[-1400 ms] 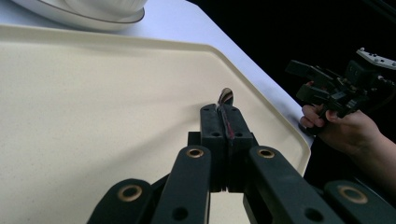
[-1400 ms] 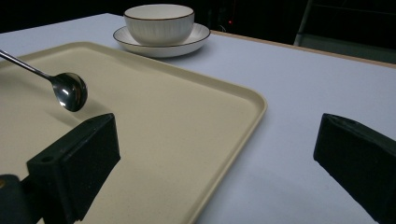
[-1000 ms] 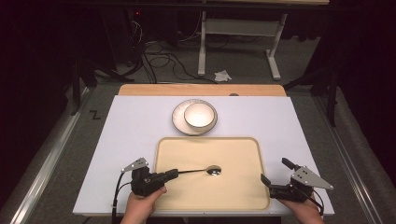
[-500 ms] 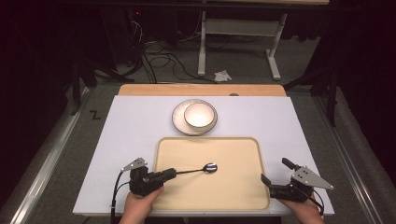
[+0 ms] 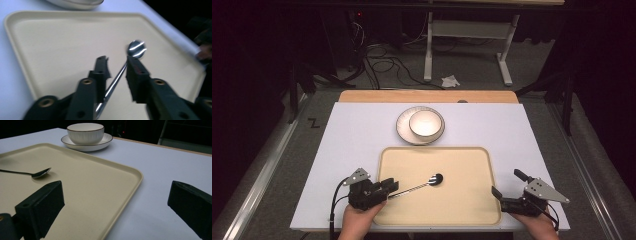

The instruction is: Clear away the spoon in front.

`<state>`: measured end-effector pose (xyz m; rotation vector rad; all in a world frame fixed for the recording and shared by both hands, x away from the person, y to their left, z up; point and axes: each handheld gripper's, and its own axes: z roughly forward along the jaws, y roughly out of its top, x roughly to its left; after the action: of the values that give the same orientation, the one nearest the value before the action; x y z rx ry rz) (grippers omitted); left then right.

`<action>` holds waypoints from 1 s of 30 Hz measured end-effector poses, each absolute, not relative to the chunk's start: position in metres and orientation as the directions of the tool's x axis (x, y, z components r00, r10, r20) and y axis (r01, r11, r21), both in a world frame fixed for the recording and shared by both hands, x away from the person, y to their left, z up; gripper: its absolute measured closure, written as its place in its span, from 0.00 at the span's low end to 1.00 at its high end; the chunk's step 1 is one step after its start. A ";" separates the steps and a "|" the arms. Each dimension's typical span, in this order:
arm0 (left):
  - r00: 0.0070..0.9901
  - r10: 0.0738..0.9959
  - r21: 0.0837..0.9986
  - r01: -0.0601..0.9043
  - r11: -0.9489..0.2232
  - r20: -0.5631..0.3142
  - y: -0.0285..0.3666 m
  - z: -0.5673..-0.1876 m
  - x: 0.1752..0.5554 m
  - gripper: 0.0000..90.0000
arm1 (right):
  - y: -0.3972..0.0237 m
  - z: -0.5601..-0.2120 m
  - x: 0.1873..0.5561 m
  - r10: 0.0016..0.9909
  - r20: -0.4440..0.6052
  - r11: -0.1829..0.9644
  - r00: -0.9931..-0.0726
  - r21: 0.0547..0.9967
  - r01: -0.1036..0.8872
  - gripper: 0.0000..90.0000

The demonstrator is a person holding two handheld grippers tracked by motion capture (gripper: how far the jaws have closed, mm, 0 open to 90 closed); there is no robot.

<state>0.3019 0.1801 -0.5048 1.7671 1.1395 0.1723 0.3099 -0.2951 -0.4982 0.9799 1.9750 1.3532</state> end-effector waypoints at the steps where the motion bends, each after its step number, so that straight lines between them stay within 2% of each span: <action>1: 0.548 0.755 0.786 0.615 -0.072 -0.360 0.180 -0.505 0.302 0.88 | -0.295 -0.498 0.310 0.811 -0.036 0.228 -0.585 0.938 0.260 0.01; 2: 0.547 0.789 0.777 0.612 -0.148 -0.281 0.176 -0.506 0.302 0.93 | -0.295 -0.498 0.310 0.812 -0.032 0.225 -0.583 0.939 0.261 0.01; 3: 0.547 0.789 0.777 0.612 -0.148 -0.281 0.176 -0.506 0.302 0.98 | -0.295 -0.498 0.310 0.812 -0.032 0.225 -0.583 0.939 0.261 0.01; 9: 0.549 0.821 0.724 0.628 -0.283 -0.155 0.167 -0.511 0.303 1.00 | -0.295 -0.498 0.310 0.810 -0.035 0.227 -0.585 0.939 0.257 0.02; 10: 0.567 0.816 0.698 0.631 -0.339 -0.116 0.163 -0.513 0.303 1.00 | -0.295 -0.497 0.310 0.810 -0.036 0.228 -0.585 0.939 0.257 0.02; 11: 0.567 0.816 0.698 0.631 -0.339 -0.116 0.163 -0.513 0.303 1.00 | -0.295 -0.497 0.310 0.810 -0.036 0.228 -0.585 0.939 0.257 0.02; 14: 0.617 0.786 0.655 0.613 -0.443 -0.046 0.153 -0.510 0.297 1.00 | -0.295 -0.497 0.309 0.810 -0.035 0.226 -0.585 0.939 0.257 0.02; 17: 0.638 0.769 0.647 0.606 -0.463 -0.047 0.151 -0.509 0.294 1.00 | -0.296 -0.497 0.309 0.811 -0.029 0.222 -0.584 0.940 0.260 0.02; 21: 0.683 0.725 0.642 0.596 -0.482 -0.090 0.146 -0.509 0.283 1.00 | -0.296 -0.497 0.309 0.812 -0.029 0.221 -0.583 0.940 0.260 0.02; 26: 0.714 0.697 0.645 0.567 -0.512 -0.074 0.136 -0.508 0.271 1.00 | -0.295 -0.497 0.309 0.808 -0.035 0.227 -0.588 0.940 0.256 0.02; 30: 0.684 0.716 0.697 0.580 -0.422 -0.135 0.135 -0.502 0.283 1.00 | -0.294 -0.497 0.309 0.809 -0.037 0.229 -0.587 0.939 0.257 0.02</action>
<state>0.2829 0.1349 -0.5022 2.1475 0.9900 0.2349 0.3093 -0.2944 -0.4970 0.9752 1.9757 1.3548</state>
